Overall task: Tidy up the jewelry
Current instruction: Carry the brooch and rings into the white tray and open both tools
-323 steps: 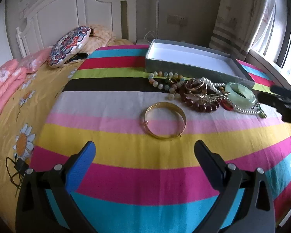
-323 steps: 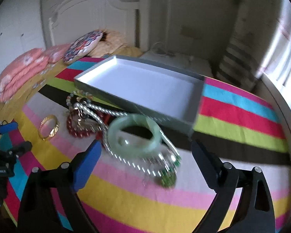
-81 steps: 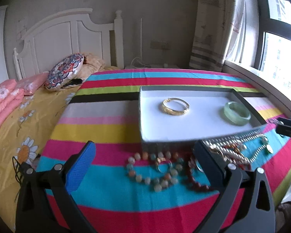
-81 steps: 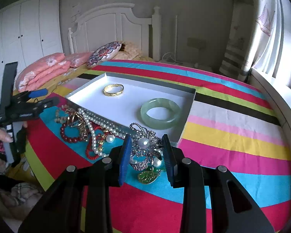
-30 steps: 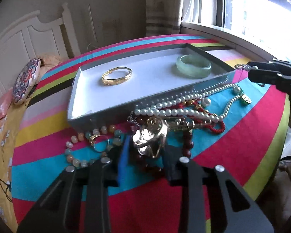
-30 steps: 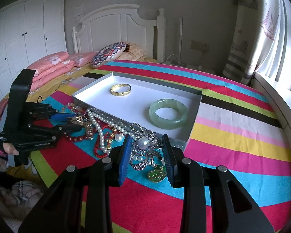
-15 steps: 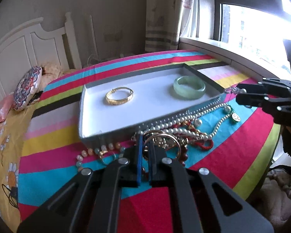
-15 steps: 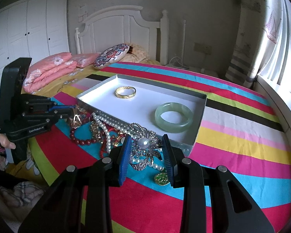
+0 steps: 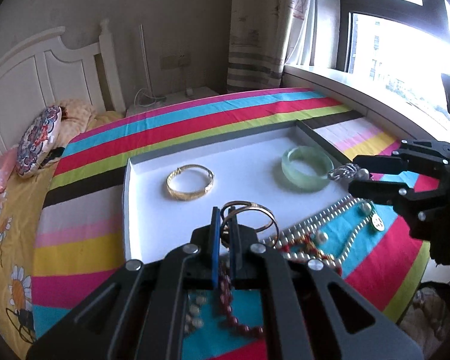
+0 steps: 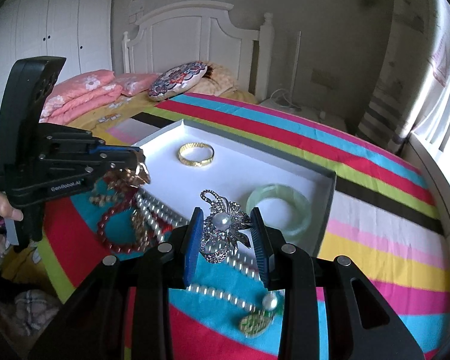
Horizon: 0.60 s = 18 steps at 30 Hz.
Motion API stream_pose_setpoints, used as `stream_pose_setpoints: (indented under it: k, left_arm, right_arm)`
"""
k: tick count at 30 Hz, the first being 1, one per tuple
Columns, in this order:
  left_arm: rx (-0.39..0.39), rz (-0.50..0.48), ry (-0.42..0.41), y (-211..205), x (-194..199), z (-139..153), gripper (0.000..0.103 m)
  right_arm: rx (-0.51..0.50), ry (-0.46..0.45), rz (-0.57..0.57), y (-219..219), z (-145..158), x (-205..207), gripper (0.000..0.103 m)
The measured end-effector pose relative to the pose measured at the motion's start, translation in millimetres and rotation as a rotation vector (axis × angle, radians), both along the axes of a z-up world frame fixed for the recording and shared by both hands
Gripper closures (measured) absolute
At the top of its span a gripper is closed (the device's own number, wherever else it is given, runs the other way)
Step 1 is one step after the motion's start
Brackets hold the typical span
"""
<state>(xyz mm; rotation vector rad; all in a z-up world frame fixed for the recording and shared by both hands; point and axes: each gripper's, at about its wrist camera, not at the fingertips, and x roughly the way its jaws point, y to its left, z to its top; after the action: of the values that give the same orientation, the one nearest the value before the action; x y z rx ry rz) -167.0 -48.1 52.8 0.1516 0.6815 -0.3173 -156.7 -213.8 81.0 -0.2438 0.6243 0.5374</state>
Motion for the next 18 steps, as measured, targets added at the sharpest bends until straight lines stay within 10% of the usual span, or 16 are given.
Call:
stream_pose_setpoints:
  k: [18]
  left_arm:
    - [0.07, 0.089, 0.076, -15, 69, -23, 0.099]
  right_arm:
    - [-0.088, 0.134, -0.151, 42, -20, 125, 0.071]
